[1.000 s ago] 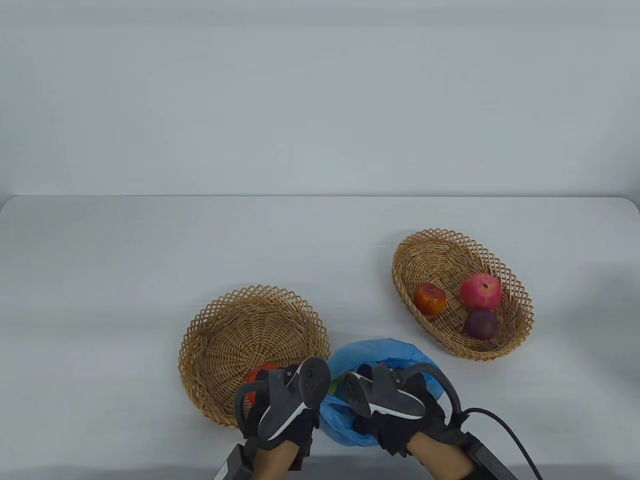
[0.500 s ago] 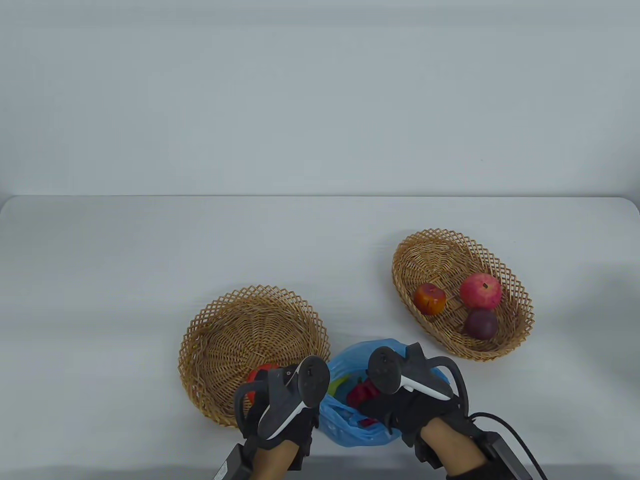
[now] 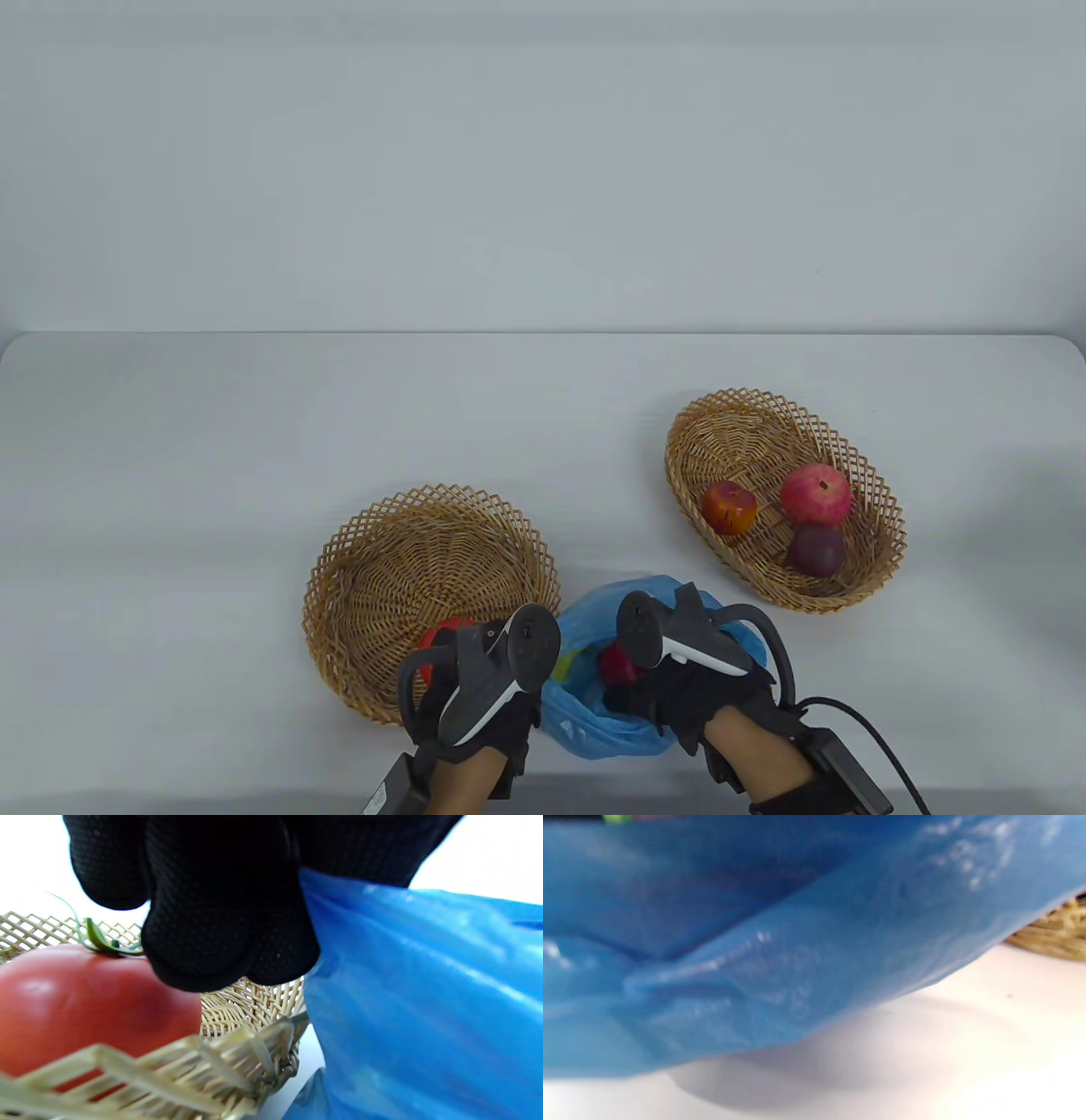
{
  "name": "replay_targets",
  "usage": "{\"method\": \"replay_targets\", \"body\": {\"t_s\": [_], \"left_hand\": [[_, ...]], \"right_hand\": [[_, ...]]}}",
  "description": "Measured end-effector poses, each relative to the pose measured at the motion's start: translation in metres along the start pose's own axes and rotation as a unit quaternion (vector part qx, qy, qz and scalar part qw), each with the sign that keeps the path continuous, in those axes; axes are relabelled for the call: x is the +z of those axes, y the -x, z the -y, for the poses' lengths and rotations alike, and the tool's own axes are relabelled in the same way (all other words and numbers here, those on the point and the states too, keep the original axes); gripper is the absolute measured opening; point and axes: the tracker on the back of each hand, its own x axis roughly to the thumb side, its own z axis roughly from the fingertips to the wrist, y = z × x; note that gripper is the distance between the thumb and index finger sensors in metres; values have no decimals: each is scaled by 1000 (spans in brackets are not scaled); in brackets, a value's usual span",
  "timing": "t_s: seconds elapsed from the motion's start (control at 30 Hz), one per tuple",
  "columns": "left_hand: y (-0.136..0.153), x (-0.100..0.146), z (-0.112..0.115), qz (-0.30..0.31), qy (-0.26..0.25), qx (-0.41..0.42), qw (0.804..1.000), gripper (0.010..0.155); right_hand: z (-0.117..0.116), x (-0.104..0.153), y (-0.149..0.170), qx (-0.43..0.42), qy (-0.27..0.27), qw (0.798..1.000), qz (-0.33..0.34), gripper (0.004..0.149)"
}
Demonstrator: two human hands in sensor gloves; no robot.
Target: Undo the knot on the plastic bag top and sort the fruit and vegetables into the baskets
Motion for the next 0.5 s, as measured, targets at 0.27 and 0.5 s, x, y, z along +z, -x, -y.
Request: {"method": "replay_targets", "body": {"t_s": [0.27, 0.5], "left_hand": [[0, 0, 0, 0, 0, -2, 1000, 43], [-1, 0, 0, 0, 4, -7, 1000, 43]], "right_hand": [[1, 0, 3, -42, 39, 998, 7, 94], [-6, -2, -11, 0, 9, 1000, 4, 111]]}}
